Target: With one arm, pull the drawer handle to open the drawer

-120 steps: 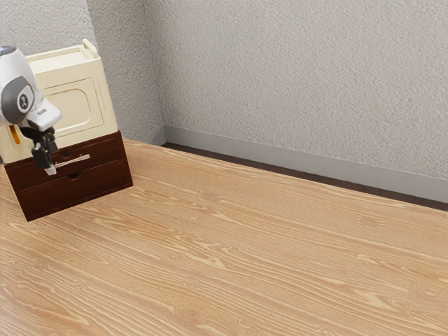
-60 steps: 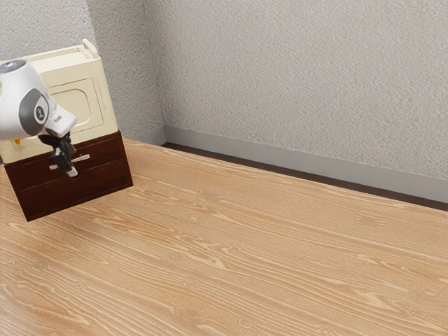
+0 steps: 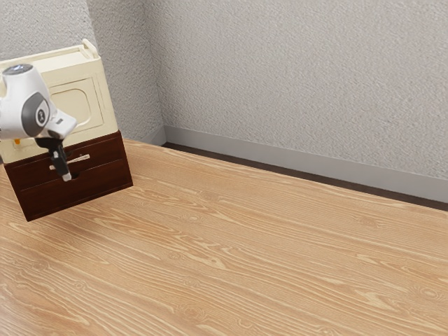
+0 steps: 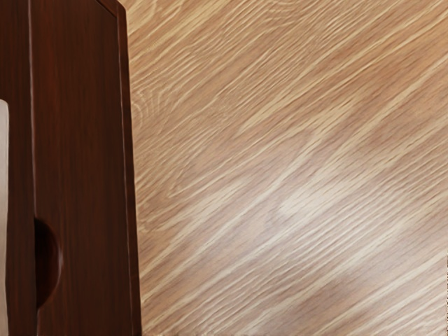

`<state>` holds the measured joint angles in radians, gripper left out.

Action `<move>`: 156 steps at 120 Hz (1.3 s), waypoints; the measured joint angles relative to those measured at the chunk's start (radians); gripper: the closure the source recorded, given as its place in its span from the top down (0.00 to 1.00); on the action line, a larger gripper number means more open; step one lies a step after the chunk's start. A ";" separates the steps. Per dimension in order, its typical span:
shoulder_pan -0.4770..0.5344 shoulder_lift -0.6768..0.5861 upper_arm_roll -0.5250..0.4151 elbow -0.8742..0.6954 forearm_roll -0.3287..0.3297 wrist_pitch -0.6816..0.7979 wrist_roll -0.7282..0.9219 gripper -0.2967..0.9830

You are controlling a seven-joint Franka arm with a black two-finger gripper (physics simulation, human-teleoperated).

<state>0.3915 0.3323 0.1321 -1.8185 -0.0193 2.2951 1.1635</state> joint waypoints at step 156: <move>-0.228 0.085 0.202 0.002 0.075 0.207 -0.196 0.77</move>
<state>0.1636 0.4169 0.3339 -1.8160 0.0559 2.5022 0.9675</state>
